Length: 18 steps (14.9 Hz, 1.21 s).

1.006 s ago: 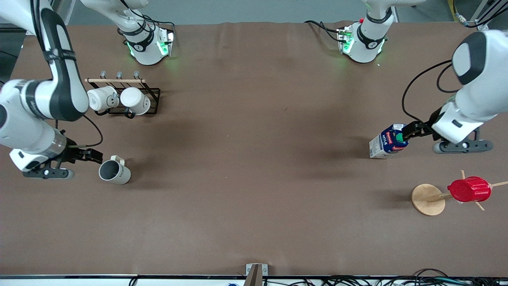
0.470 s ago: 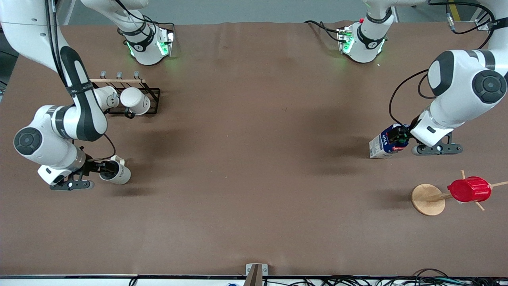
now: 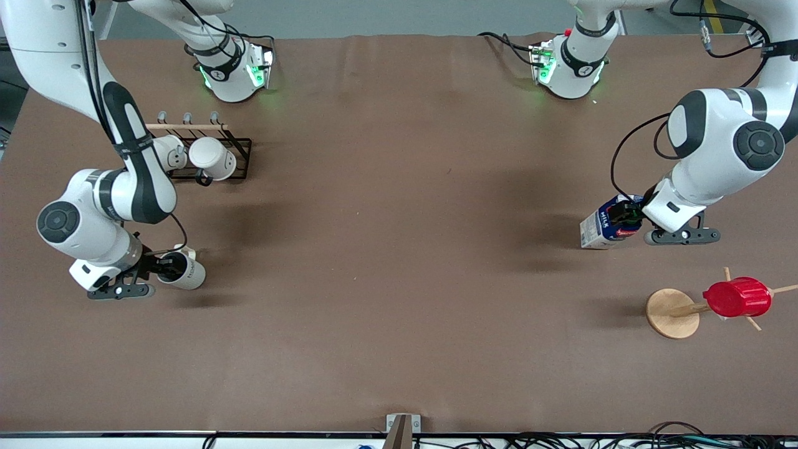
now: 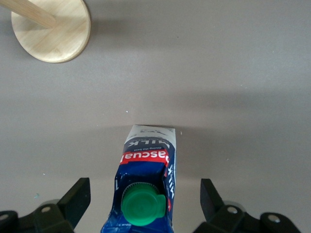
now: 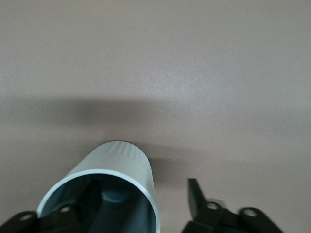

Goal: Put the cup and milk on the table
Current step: 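Carry the mug and the milk carton toward the table middle with both grippers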

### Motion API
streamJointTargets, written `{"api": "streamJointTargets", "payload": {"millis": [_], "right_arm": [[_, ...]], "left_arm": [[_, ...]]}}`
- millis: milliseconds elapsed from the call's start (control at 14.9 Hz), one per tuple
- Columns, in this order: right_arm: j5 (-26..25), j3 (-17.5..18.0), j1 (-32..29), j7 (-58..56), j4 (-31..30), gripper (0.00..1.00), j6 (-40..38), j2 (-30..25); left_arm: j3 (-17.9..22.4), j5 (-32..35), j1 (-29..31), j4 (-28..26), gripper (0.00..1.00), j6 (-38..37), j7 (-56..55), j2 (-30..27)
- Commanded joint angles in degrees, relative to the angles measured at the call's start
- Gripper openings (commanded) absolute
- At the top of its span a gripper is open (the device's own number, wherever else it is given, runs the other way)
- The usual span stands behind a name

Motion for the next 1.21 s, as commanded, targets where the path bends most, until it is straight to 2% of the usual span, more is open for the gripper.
{"api": "streamJointTargets", "payload": {"millis": [0, 67, 402, 604, 671, 738, 939, 1006, 1140], "right_arm": [[0.15, 0.46, -0.69, -0.96, -1.1, 0.08, 0.96, -0.61], [0.24, 0.46, -0.78, -0.87, -1.1, 0.0, 0.87, -0.61], [0.24, 0.46, -0.34, 0.09, -0.75, 0.0, -1.22, -1.04], [0.24, 0.73, 2.11, 1.76, 2.4, 0.0, -10.86, -5.42], [0.15, 1.6, 2.99, 3.42, 4.24, 0.0, -15.6, -7.01], [0.24, 4.56, 3.0, 5.09, 6.52, 0.0, -20.78, -7.98], [0.15, 15.37, 3.09, 14.74, 11.71, 0.0, -27.33, -8.69], [-0.8, 19.41, 3.35, 17.65, 11.99, 0.0, -26.38, -8.61], [-0.9, 23.56, 4.93, 25.19, 14.17, 0.0, -24.02, -8.17]], "left_arm": [[-0.54, 1.21, 0.31, -1.95, 0.99, 2.13, 0.14, -0.35], [-0.54, 1.21, 0.31, -2.13, 0.99, 2.13, 0.14, -0.35], [-0.45, 1.21, 0.31, -3.53, 0.99, 2.13, 0.14, -0.61], [-0.37, 1.21, 0.4, -3.8, 0.98, 2.13, 0.14, -0.7], [-0.37, 1.21, 0.31, -3.8, 0.98, 2.13, 0.14, -0.7], [-0.37, 1.21, 0.4, -3.89, 0.97, 2.05, 0.14, -0.7], [-0.28, 1.21, 0.75, -3.89, 0.7, 2.05, 0.14, -1.05], [-0.28, 1.21, 0.75, -3.63, 0.62, 2.05, 0.14, -1.05], [-0.1, 1.21, 0.84, -2.49, 0.38, 1.43, 0.05, -1.23]]}}
